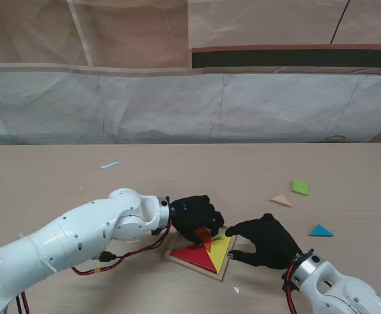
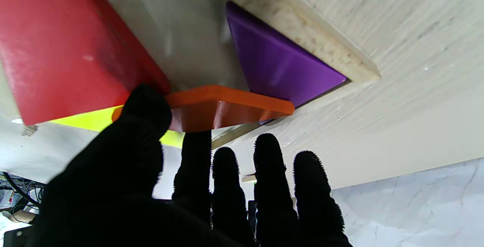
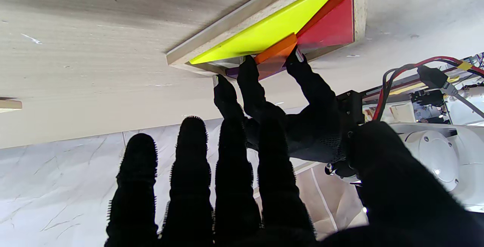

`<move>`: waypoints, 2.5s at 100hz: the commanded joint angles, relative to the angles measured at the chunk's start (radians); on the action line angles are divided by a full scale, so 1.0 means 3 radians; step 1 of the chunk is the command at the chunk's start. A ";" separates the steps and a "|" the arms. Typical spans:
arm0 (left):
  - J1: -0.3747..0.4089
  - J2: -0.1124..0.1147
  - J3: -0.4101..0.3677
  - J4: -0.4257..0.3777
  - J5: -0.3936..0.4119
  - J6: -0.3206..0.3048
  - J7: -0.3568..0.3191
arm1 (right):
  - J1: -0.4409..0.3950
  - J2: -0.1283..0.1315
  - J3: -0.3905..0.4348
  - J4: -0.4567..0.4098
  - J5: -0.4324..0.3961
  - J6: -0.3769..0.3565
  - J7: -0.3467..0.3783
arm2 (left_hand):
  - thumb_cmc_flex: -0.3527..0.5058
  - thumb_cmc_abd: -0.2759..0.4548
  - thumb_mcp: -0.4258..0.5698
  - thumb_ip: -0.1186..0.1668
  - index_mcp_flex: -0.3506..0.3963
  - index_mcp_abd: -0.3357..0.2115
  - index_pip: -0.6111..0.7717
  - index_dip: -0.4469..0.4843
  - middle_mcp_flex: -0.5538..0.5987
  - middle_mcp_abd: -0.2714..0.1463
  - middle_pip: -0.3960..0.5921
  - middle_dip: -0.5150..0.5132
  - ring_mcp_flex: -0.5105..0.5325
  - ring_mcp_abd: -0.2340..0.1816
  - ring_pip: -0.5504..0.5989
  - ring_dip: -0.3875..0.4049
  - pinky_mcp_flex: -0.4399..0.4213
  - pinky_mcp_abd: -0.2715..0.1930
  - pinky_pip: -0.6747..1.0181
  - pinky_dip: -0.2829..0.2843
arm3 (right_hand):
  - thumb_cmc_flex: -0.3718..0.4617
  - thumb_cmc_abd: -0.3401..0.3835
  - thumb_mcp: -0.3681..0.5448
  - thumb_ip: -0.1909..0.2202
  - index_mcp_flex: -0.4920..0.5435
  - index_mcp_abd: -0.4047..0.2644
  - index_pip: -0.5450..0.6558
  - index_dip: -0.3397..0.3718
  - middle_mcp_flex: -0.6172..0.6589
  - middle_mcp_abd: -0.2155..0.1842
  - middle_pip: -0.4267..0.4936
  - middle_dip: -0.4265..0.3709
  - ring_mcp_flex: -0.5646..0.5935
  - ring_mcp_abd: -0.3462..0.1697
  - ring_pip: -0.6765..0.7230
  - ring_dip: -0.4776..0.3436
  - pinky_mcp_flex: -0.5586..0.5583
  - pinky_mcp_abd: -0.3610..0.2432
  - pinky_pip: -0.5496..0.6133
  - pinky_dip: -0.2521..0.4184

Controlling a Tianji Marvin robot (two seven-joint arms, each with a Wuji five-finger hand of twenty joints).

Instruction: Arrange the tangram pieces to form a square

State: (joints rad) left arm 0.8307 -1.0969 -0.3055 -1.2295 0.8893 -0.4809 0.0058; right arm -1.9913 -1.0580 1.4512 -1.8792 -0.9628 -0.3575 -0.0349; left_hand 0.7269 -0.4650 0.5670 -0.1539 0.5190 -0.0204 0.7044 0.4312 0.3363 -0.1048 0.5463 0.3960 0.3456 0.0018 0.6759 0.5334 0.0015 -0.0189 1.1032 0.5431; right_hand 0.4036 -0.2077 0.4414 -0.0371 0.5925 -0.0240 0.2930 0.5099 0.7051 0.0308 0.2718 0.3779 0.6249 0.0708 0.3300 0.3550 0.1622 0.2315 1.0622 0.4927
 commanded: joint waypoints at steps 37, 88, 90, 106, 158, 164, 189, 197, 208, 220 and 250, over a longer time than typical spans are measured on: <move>0.0025 -0.0004 -0.0073 0.0001 0.0032 -0.0050 -0.0017 | -0.0049 -0.0017 0.0001 -0.0024 -0.0011 0.0025 0.0010 | 0.0608 -0.0162 0.0833 -0.0103 0.0259 -0.0651 0.0390 0.0050 0.0160 -0.0112 0.0031 0.0003 0.0157 -0.0070 0.0088 -0.0072 0.0089 -0.0056 0.0092 0.0041 | 0.0024 0.0085 -0.0031 0.0013 0.0014 -0.0029 0.0008 -0.0021 -0.0076 -0.0003 -0.0005 0.0002 -0.0059 -0.0013 -0.0012 -0.0015 -0.0037 0.0004 -0.0026 0.0030; 0.0166 0.0086 -0.0266 -0.0112 0.0100 -0.0125 -0.0111 | -0.0055 -0.0022 -0.0014 -0.0011 -0.0003 0.0032 -0.0023 | 0.1070 -0.0106 0.1110 -0.0059 0.0759 -0.0696 0.0603 0.0236 0.0383 -0.0140 0.0066 0.0021 0.0387 -0.0097 0.0032 -0.0066 0.0276 -0.0049 0.0057 0.0022 | 0.0024 0.0084 -0.0035 0.0013 0.0017 -0.0031 0.0010 -0.0020 -0.0071 -0.0002 0.0000 0.0004 -0.0055 -0.0007 -0.0007 -0.0013 -0.0035 0.0004 -0.0024 0.0031; 0.0175 0.0089 -0.0276 -0.0114 0.0109 -0.0124 -0.0108 | -0.0055 -0.0022 -0.0015 -0.0011 -0.0003 0.0032 -0.0024 | 0.1072 -0.0113 0.1112 -0.0061 0.0763 -0.0691 0.0606 0.0238 0.0383 -0.0139 0.0068 0.0022 0.0390 -0.0097 0.0032 -0.0062 0.0276 -0.0049 0.0057 0.0022 | 0.0023 0.0086 -0.0035 0.0013 0.0019 -0.0032 0.0011 -0.0020 -0.0072 -0.0001 -0.0001 0.0003 -0.0054 -0.0012 -0.0007 -0.0013 -0.0034 0.0004 -0.0024 0.0031; 0.0236 0.0107 -0.0359 -0.0139 0.0099 -0.0152 -0.0135 | -0.0056 -0.0022 -0.0018 -0.0010 -0.0004 0.0035 -0.0027 | 0.1089 -0.0135 0.1112 -0.0097 0.0790 -0.0684 0.0596 0.0239 0.0394 -0.0143 0.0079 0.0030 0.0421 -0.0089 0.0026 -0.0037 0.0303 -0.0048 0.0063 0.0025 | 0.0023 0.0083 -0.0034 0.0013 0.0019 -0.0030 0.0012 -0.0020 -0.0074 0.0003 -0.0001 0.0003 -0.0054 -0.0013 -0.0006 -0.0013 -0.0031 0.0003 -0.0023 0.0031; 0.0786 0.0221 -0.1077 -0.0548 0.0508 0.0272 -0.0210 | -0.0049 -0.0023 -0.0035 -0.0004 0.0008 0.0058 -0.0027 | 0.1085 0.0885 -0.2194 0.0083 0.0137 -0.0189 0.0205 -0.0085 0.0291 0.0112 -0.0009 0.0010 0.0225 0.0066 0.0028 -0.0078 0.0143 0.0117 0.0033 0.0025 | 0.0027 0.0080 -0.0033 0.0013 0.0026 -0.0028 0.0016 -0.0019 -0.0074 0.0000 -0.0002 0.0002 -0.0058 -0.0010 -0.0009 -0.0014 -0.0036 0.0004 -0.0026 0.0031; 0.0868 0.0234 -0.1163 -0.0575 0.0580 0.0326 -0.0195 | -0.0047 -0.0023 -0.0039 -0.0002 0.0010 0.0059 -0.0028 | 0.0976 0.0913 -0.2189 0.0097 0.0188 -0.0163 0.0251 -0.0077 0.0332 0.0142 0.0008 0.0023 0.0241 0.0079 0.0054 -0.0069 0.0156 0.0130 0.0065 0.0042 | 0.0029 0.0079 -0.0032 0.0014 0.0021 -0.0025 0.0014 -0.0020 -0.0079 -0.0006 -0.0004 0.0002 -0.0056 -0.0016 -0.0008 -0.0014 -0.0036 0.0003 -0.0026 0.0031; 0.1039 0.0267 -0.1346 -0.0622 0.0686 0.0337 -0.0211 | -0.0031 -0.0024 -0.0068 0.0012 0.0024 0.0067 -0.0039 | 0.0940 0.0687 -0.2115 0.0107 0.0358 -0.0291 0.0623 -0.0086 0.0437 0.0153 0.0046 0.0057 0.0297 0.0074 0.0095 -0.0062 0.0182 0.0134 0.0097 0.0066 | 0.0027 0.0080 -0.0034 0.0013 0.0030 -0.0029 0.0019 -0.0018 -0.0074 0.0001 -0.0002 0.0002 -0.0057 -0.0009 -0.0009 -0.0014 -0.0036 0.0005 -0.0026 0.0031; 0.1010 0.0265 -0.1301 -0.0586 0.0674 0.0295 -0.0174 | -0.0028 -0.0024 -0.0076 0.0013 0.0028 0.0073 -0.0038 | 0.1069 0.0613 -0.2089 0.0110 0.0402 -0.0396 0.0646 -0.0148 0.0461 0.0108 0.0047 0.0052 0.0308 0.0064 0.0089 -0.0069 0.0180 0.0108 0.0094 0.0065 | 0.0027 0.0081 -0.0033 0.0013 0.0027 -0.0030 0.0018 -0.0018 -0.0074 -0.0004 -0.0002 0.0003 -0.0057 -0.0015 -0.0008 -0.0014 -0.0037 0.0006 -0.0026 0.0031; 0.0953 0.0263 -0.1214 -0.0547 0.0668 0.0255 -0.0139 | -0.0026 -0.0024 -0.0084 0.0013 0.0031 0.0078 -0.0034 | 0.1187 0.0612 -0.2058 0.0118 0.0470 -0.0483 0.0679 -0.0174 0.0490 0.0079 0.0053 0.0049 0.0330 0.0045 0.0091 -0.0073 0.0184 0.0100 0.0096 0.0066 | 0.0027 0.0081 -0.0034 0.0013 0.0027 -0.0031 0.0018 -0.0018 -0.0071 -0.0004 0.0000 0.0003 -0.0057 -0.0013 -0.0007 -0.0013 -0.0035 0.0005 -0.0024 0.0032; 0.0908 0.0254 -0.1155 -0.0518 0.0639 0.0232 -0.0108 | -0.0023 -0.0024 -0.0090 0.0016 0.0031 0.0082 -0.0034 | 0.1287 0.0631 -0.2040 0.0119 0.0490 -0.0542 0.0703 -0.0185 0.0484 0.0055 0.0055 0.0045 0.0333 0.0027 0.0090 -0.0079 0.0191 0.0074 0.0097 0.0065 | 0.0027 0.0082 -0.0034 0.0013 0.0028 -0.0028 0.0019 -0.0018 -0.0073 -0.0005 0.0000 0.0003 -0.0055 -0.0015 -0.0006 -0.0013 -0.0039 0.0005 -0.0026 0.0031; 0.0824 0.0247 -0.1051 -0.0493 0.0604 0.0184 -0.0107 | -0.0031 -0.0025 -0.0090 0.0012 0.0033 0.0106 -0.0032 | 0.1359 0.0616 -0.2077 0.0111 0.0476 -0.0596 0.0690 -0.0222 0.0455 0.0039 0.0049 0.0035 0.0317 0.0020 0.0089 -0.0086 0.0173 0.0053 0.0084 0.0059 | 0.0028 0.0081 -0.0033 0.0013 0.0028 -0.0028 0.0019 -0.0018 -0.0074 -0.0001 0.0000 0.0003 -0.0058 -0.0011 -0.0008 -0.0014 -0.0039 0.0004 -0.0027 0.0031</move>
State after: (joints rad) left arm 1.0846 -1.0176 -0.6251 -1.3747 1.0713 -0.4261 -0.0045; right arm -1.9945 -1.0607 1.4254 -1.8700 -0.9501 -0.3256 -0.0565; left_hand 1.0702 -0.2550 -0.0653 -0.1377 0.6286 -0.1731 0.8979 0.3728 0.4758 -0.0697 0.5468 0.4055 0.4164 0.0068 0.6851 0.5156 0.0538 0.0101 1.1128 0.5561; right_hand 0.4036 -0.2075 0.4414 -0.0371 0.5929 -0.0240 0.2930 0.5099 0.7052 0.0308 0.2718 0.3779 0.6249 0.0708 0.3299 0.3550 0.1622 0.2315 1.0622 0.4927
